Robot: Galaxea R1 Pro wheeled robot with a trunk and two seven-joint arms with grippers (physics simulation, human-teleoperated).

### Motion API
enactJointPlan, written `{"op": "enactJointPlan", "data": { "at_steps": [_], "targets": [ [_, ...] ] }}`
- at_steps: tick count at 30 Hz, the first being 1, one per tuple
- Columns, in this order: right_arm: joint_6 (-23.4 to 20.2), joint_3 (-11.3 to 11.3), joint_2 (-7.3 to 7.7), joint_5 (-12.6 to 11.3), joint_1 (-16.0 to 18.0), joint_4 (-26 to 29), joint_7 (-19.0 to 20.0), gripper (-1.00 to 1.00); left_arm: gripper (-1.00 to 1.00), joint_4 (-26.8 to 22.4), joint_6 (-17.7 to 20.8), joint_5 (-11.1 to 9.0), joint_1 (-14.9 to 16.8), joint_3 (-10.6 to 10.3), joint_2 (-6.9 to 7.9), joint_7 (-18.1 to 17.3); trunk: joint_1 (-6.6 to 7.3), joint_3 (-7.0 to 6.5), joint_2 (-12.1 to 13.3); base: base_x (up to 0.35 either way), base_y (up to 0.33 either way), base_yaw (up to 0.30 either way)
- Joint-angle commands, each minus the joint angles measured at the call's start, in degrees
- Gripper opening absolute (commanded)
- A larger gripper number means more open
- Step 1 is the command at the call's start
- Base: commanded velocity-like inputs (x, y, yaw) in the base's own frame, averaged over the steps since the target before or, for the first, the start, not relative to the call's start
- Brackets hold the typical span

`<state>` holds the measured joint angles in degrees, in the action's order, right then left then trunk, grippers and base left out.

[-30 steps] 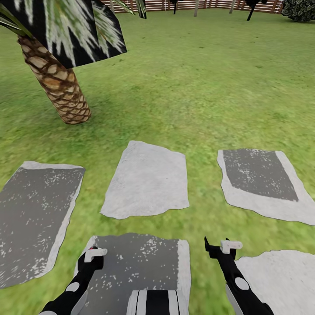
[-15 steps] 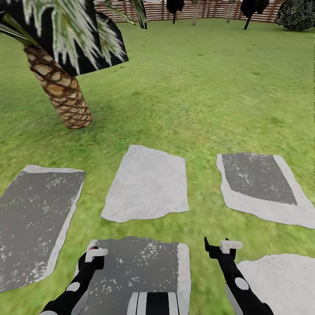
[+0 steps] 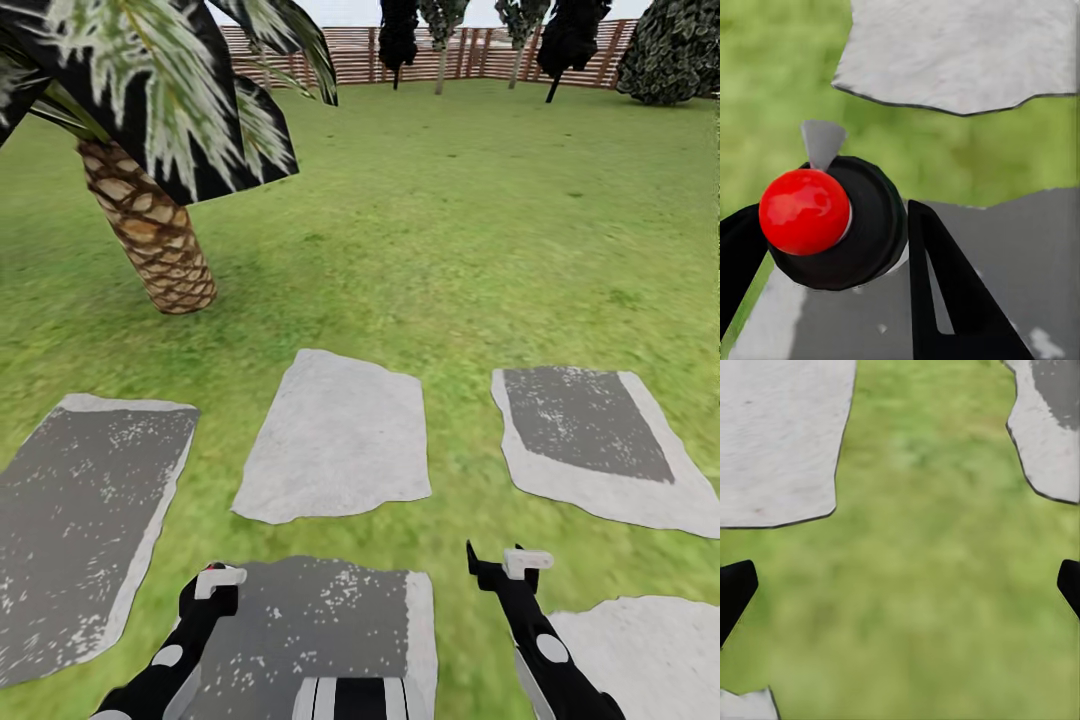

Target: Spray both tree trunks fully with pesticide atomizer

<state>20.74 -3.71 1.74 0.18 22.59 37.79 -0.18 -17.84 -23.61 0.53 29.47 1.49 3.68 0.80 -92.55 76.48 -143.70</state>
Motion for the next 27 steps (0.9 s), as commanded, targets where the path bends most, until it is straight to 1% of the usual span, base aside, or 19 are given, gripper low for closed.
{"op": "enactJointPlan", "data": {
  "at_steps": [1, 5, 10, 13, 14, 17, 22, 27],
  "targets": [
    [0.00, 0.01, -0.07, -0.05, 0.00, 0.00, 0.00, 1.00, -1.00, 0.00, 0.03, -0.01, -0.01, 0.01, 0.01, -0.01, 0.02, -0.23, 0.02, 0.000, 0.000, 0.000],
    [0.00, -0.04, -0.45, -0.02, 0.00, -0.14, 0.00, 1.00, -1.00, 0.05, 0.12, -0.01, 0.02, 0.00, 0.01, -0.01, 0.13, -1.12, 0.07, 0.000, 0.000, 0.000],
    [0.09, -0.06, -0.32, 0.14, -0.08, -0.40, 0.00, 1.00, -1.00, 0.08, 0.29, -0.12, 0.04, 0.02, -0.01, -0.39, 0.25, -2.22, 0.14, 0.000, 0.000, 0.000],
    [0.34, -0.16, 0.60, 0.21, -2.92, -0.52, 0.00, 1.00, -1.00, 0.12, 0.29, -0.02, -0.08, 0.13, 0.10, -0.45, 0.33, -3.00, 0.18, 0.000, 0.000, -0.092],
    [0.96, -0.15, 0.94, 0.10, -6.92, -0.45, -0.07, 1.00, -1.00, 0.43, 0.17, -0.25, -1.83, 0.42, 0.18, -0.19, 0.36, -3.29, 0.19, 0.000, 0.000, -0.174],
    [3.23, -0.15, 0.97, 0.10, -9.62, -0.47, -0.08, 1.00, -1.00, 0.21, 0.10, -0.39, -4.04, 0.56, 0.18, 0.00, 0.44, -4.16, 0.23, 0.000, 0.000, -0.177],
    [5.99, -0.15, 0.98, 0.10, -12.40, -0.83, -0.02, 1.00, -1.00, 0.29, 0.28, -0.37, -6.15, 0.61, 0.19, 0.07, 0.56, -5.61, 0.30, 0.000, 0.000, -0.178],
    [7.39, -0.10, 0.94, 0.13, -13.52, -1.44, 0.04, 1.00, -1.00, 0.34, 0.31, -0.38, -8.77, 0.69, 0.32, 0.21, 0.69, -7.06, 0.36, 0.000, 0.000, -0.179]
  ]
}}
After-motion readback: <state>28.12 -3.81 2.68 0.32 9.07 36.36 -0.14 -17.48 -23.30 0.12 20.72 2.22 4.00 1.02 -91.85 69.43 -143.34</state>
